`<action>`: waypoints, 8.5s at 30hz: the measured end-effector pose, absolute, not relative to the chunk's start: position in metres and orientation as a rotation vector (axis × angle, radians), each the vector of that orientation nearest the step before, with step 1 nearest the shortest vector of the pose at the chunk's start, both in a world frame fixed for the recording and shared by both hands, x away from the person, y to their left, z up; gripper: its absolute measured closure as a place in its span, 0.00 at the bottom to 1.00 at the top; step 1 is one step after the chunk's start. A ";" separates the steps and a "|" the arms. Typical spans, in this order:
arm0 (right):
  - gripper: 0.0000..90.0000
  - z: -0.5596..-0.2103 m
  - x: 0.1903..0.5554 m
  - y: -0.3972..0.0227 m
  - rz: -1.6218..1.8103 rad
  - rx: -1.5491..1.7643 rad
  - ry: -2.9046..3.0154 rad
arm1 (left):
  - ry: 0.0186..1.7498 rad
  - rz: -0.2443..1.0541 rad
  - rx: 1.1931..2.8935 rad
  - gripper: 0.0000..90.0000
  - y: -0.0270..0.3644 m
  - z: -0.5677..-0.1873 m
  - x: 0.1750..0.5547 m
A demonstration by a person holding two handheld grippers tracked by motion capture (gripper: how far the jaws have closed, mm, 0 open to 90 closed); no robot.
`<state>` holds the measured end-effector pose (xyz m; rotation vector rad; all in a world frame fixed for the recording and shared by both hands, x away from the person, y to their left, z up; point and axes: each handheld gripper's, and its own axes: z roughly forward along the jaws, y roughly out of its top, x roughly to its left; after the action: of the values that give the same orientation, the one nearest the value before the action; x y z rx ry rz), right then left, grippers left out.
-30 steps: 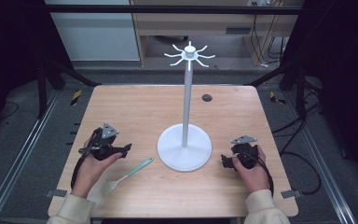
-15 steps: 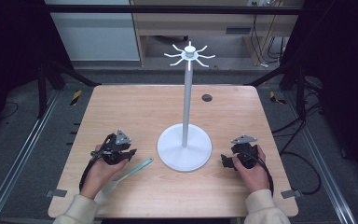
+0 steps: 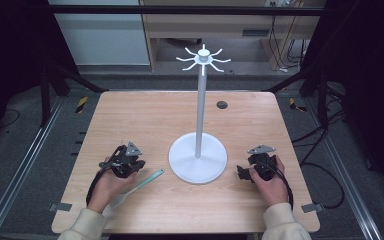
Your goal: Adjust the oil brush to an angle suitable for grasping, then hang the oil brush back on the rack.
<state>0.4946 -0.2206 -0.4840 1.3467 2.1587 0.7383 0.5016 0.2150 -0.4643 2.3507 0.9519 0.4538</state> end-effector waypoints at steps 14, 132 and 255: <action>0.10 -0.484 0.495 -0.221 0.733 1.344 2.159 | 0.881 0.386 2.432 1.00 0.204 -0.473 0.499; 0.10 -0.485 0.495 -0.220 0.729 1.354 2.171 | 0.597 0.129 2.957 0.90 0.185 -0.462 0.475; 0.10 -0.486 0.495 -0.220 0.724 1.344 2.178 | 0.610 0.641 2.072 0.91 0.173 -0.231 0.447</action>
<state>0.4948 -0.2204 -0.4858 1.3443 2.1776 0.7243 0.4469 0.1730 -0.2313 2.0717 0.6104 0.6407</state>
